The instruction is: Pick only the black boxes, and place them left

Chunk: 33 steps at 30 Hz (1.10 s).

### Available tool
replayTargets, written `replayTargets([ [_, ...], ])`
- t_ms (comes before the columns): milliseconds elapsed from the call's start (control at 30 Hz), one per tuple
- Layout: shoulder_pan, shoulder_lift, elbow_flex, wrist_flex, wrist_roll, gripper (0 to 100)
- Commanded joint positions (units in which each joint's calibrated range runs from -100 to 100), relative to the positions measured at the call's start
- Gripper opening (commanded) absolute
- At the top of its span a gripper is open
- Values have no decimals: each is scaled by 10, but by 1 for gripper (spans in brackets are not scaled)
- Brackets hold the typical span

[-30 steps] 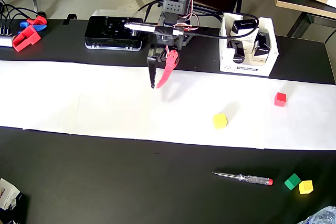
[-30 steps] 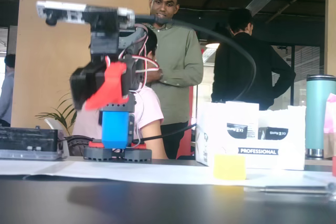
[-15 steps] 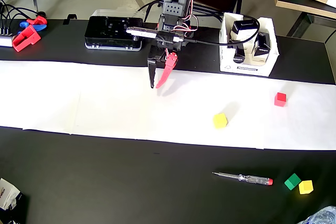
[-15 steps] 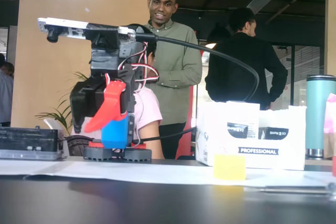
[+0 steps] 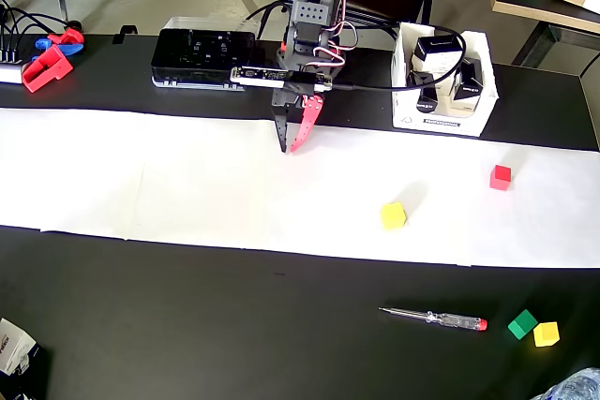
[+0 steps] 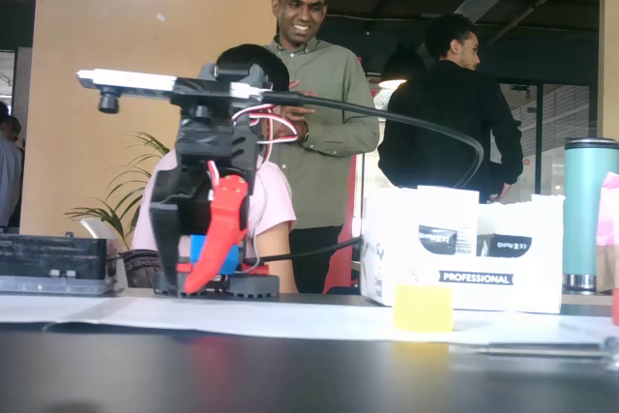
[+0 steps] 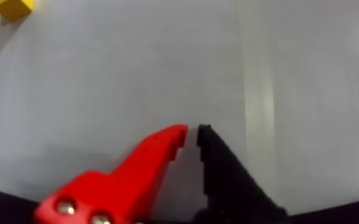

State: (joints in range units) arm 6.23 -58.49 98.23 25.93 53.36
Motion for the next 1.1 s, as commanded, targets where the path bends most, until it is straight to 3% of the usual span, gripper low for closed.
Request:
replayTargets([
  [0,-23,-108,14,132,2,0],
  [167,-21,-207,16,187,-1,0],
  [467,-23,-328,10,195,-1,0],
  [1067,-25,-336,10,196,-1,0],
])
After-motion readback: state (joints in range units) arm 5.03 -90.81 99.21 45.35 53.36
